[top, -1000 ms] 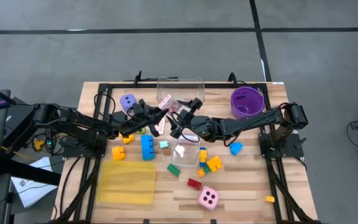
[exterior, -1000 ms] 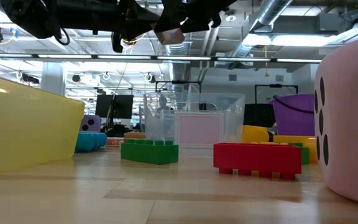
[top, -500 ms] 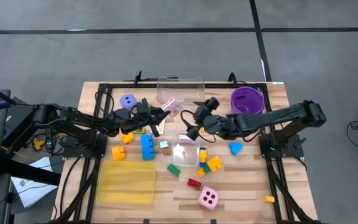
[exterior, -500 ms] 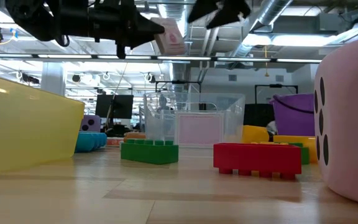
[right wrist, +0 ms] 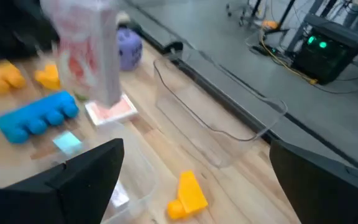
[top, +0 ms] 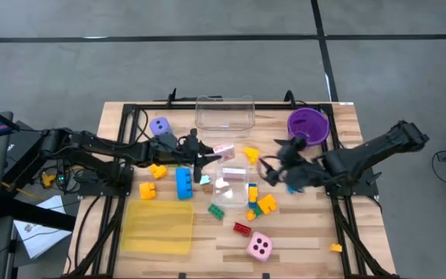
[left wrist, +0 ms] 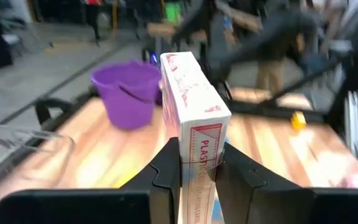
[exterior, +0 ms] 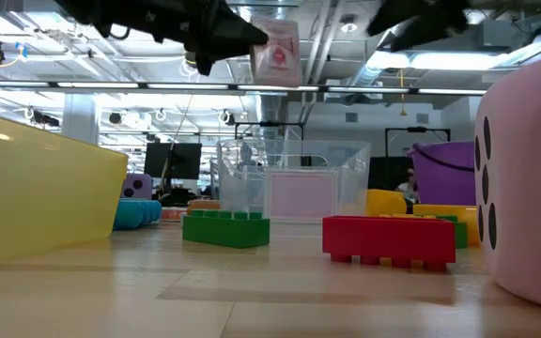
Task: Pick & Place Toys
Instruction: Put the red playing card box into the bottom transparent bin
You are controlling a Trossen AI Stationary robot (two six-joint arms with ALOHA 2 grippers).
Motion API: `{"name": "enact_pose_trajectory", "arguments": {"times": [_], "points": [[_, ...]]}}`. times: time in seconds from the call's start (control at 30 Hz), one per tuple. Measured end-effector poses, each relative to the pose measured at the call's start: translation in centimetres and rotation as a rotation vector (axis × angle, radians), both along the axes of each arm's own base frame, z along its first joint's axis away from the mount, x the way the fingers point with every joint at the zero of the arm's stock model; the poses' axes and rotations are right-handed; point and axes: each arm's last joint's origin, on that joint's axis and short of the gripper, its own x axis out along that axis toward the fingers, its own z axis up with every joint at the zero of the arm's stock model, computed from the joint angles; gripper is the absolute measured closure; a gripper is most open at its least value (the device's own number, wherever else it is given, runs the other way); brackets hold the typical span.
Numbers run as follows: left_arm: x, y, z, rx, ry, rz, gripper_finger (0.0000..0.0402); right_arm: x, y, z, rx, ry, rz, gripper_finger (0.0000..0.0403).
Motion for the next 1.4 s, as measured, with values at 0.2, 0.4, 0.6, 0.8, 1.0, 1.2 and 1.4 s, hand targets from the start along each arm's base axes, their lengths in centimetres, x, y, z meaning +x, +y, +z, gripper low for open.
{"name": "enact_pose_trajectory", "arguments": {"times": [0.2, 0.4, 0.6, 0.8, 1.0, 1.2, 1.4], "points": [[0.7, -0.9, 3.1, 0.009, 0.168, -0.033, 0.0339, -5.0, 0.2, -0.2, 0.023, -0.162, 0.010, 0.0007], [1.9, -1.8, 7.5, 0.013, 0.224, -0.061, 0.0339, -7.6, -0.2, 1.0, 0.075, -0.248, 0.068, 0.0007], [5.8, -2.3, 8.6, 0.024, 0.425, -0.073, 0.0339, -8.8, 0.0, 0.6, 0.046, -0.291, 0.061, 0.0006], [9.2, -2.9, 8.2, 0.002, 0.626, -0.159, 0.0339, -10.4, -0.1, 0.6, 0.075, -0.338, 0.088, 0.0006], [11.3, -3.3, 5.1, -0.062, 0.867, -0.231, 0.0339, -11.1, 0.0, 0.1, 0.064, -0.334, 0.082, 0.0007], [12.9, -3.4, 2.0, -0.133, 0.957, -0.284, 0.0339, -11.2, -0.1, 0.1, 0.063, -0.335, 0.077, 0.0007], [13.5, -2.9, 0.3, -0.130, 1.013, -0.290, 0.0339, -11.2, -0.1, 0.1, 0.063, -0.336, 0.076, 0.0007]]}}
